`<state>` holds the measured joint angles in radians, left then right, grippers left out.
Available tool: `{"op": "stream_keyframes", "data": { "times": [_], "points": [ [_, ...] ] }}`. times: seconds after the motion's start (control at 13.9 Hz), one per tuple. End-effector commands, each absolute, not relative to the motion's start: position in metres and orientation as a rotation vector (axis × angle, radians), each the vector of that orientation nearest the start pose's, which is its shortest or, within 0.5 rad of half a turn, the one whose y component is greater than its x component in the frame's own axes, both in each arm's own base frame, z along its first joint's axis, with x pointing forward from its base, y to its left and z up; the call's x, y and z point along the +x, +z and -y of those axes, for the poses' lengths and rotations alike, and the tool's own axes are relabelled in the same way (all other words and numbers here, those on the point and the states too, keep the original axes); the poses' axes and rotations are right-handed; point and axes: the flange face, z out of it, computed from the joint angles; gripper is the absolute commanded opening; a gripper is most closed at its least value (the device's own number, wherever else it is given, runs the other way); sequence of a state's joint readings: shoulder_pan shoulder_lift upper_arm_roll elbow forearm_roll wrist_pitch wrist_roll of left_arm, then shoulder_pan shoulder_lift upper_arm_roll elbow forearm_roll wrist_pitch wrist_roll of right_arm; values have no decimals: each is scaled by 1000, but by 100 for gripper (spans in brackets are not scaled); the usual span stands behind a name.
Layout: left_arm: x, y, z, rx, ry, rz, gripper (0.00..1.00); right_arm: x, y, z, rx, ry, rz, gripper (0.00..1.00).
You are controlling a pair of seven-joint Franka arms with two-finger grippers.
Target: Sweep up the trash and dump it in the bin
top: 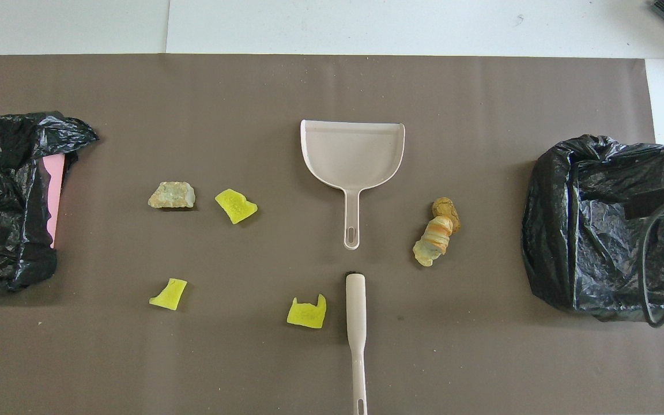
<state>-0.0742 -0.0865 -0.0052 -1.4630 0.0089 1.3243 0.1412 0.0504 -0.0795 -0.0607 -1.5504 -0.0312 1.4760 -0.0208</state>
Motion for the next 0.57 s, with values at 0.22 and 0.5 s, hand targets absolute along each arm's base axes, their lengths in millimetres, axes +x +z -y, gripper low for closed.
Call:
{"op": "stream_keyframes", "data": {
  "times": [0.22, 0.5],
  "points": [
    [472, 662, 114, -3128, 57, -333, 100, 510, 668, 11, -3158, 3, 12, 100],
    [407, 595, 219, -3143, 142, -347, 100, 510, 668, 11, -3158, 1, 9, 100]
  ]
}}
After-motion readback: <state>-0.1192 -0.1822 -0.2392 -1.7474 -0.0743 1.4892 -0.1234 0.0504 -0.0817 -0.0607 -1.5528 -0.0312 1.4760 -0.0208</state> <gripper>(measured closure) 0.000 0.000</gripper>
